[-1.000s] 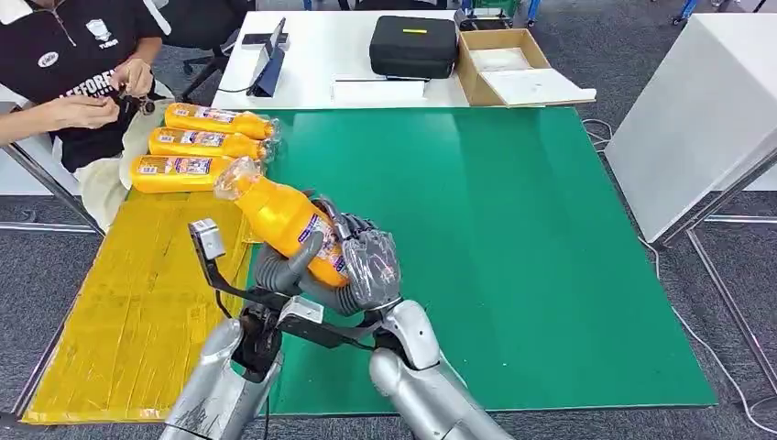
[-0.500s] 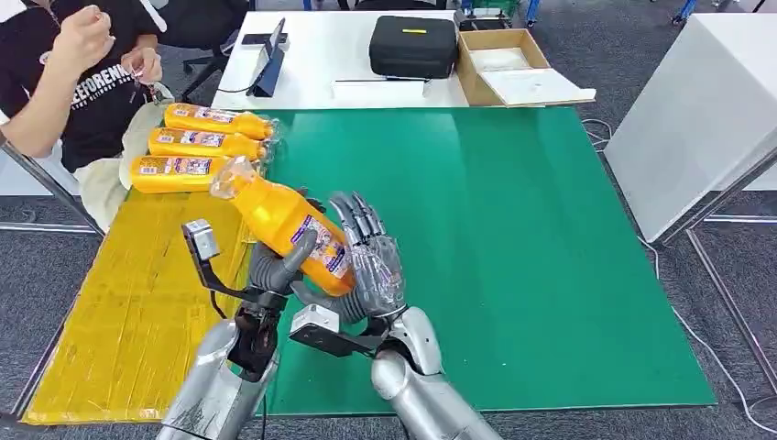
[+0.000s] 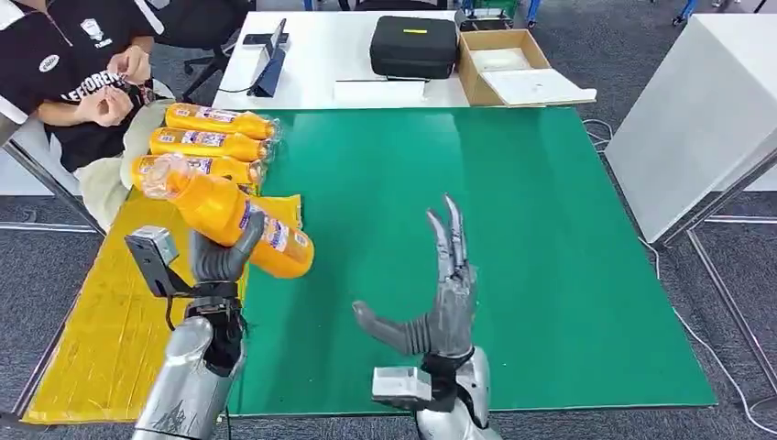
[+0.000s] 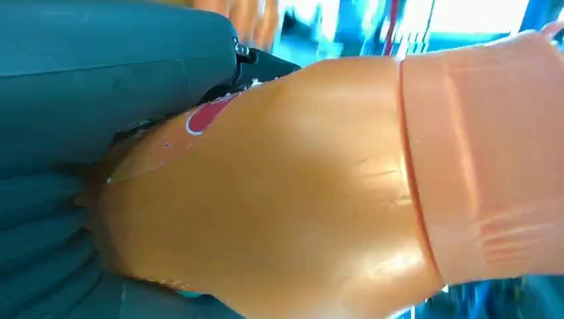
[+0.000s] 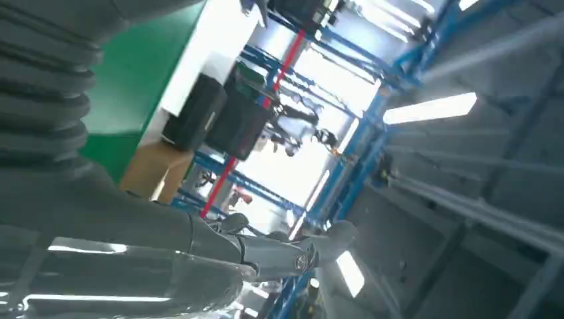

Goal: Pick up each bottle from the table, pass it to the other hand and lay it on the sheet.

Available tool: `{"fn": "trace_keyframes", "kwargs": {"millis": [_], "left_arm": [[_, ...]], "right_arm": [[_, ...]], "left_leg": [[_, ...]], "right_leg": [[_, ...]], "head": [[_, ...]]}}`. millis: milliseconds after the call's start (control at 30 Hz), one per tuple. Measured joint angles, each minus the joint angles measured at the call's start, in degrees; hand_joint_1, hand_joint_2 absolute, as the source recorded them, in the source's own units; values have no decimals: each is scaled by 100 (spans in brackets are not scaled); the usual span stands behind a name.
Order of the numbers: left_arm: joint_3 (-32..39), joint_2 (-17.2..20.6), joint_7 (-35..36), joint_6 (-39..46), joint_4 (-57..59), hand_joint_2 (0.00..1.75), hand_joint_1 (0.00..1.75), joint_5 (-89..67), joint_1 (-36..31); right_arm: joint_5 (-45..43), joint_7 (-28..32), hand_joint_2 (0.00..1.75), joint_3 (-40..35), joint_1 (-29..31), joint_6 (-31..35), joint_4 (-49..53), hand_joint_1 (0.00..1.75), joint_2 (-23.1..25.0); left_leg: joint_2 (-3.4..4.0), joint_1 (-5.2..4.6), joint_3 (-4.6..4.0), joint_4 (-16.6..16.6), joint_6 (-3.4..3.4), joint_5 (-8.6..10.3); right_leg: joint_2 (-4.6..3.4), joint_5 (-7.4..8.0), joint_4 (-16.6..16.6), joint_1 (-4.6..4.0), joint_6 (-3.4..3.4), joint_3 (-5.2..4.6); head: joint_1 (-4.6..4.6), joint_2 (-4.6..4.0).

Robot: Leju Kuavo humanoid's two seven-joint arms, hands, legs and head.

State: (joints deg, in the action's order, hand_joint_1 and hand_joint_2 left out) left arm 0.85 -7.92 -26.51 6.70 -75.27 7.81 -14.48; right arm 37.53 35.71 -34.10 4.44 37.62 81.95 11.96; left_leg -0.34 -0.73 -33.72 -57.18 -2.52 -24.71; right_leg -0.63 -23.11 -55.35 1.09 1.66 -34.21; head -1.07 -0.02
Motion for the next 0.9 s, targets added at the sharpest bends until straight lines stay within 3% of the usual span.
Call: {"fn": "trace_keyframes", "kwargs": {"millis": [67,267,400,500,567,800,900], "left_arm": [[121,49,-187,451,-57,175,175,-328,48],[223,160,-704,3023,-424,175,175,-3162,240],[302,162,-775,3284,-575,175,175,-4366,343],[871,-233,-1281,3297,-950,175,175,-7024,389],[1203,-415,-1334,3306,-1148,175,175,-7978,400],[1670,-682,-1336,3310,-1456,175,175,-7548,448],[1760,-736,-1295,3310,-1528,175,175,-8061,453]], "right_arm": [[-57,147,175,73,-279,0,354,0,-77],[122,401,175,300,-871,0,1100,0,-155],[142,414,175,398,-1041,0,1339,0,-162],[122,414,175,468,-1124,0,1461,0,-156],[107,414,175,518,-1139,0,1512,0,-147],[100,422,175,577,-1193,0,1614,0,-147],[79,425,175,601,-1205,0,1645,0,-147]], "left_leg": [[2,1,-1,0,0,0],[-3,0,0,1,1,-3],[3,-1,-1,2,1,-4],[-4,-8,0,1,0,-2],[7,-17,4,2,-1,-3],[-3,-13,5,1,-1,-4],[4,-11,5,1,-1,-5]], "right_leg": [[0,0,-1,0,0,0],[0,-4,1,-1,-1,-11],[-1,-4,1,-1,-1,-12],[0,-3,1,-1,-1,-10],[-3,-1,0,0,3,-7],[11,-3,1,1,1,-16],[8,-3,1,1,1,-17]], "head": [[0,-2],[0,-2],[-2,-2],[2,-2],[0,-2],[0,-2],[-2,-2]]}}
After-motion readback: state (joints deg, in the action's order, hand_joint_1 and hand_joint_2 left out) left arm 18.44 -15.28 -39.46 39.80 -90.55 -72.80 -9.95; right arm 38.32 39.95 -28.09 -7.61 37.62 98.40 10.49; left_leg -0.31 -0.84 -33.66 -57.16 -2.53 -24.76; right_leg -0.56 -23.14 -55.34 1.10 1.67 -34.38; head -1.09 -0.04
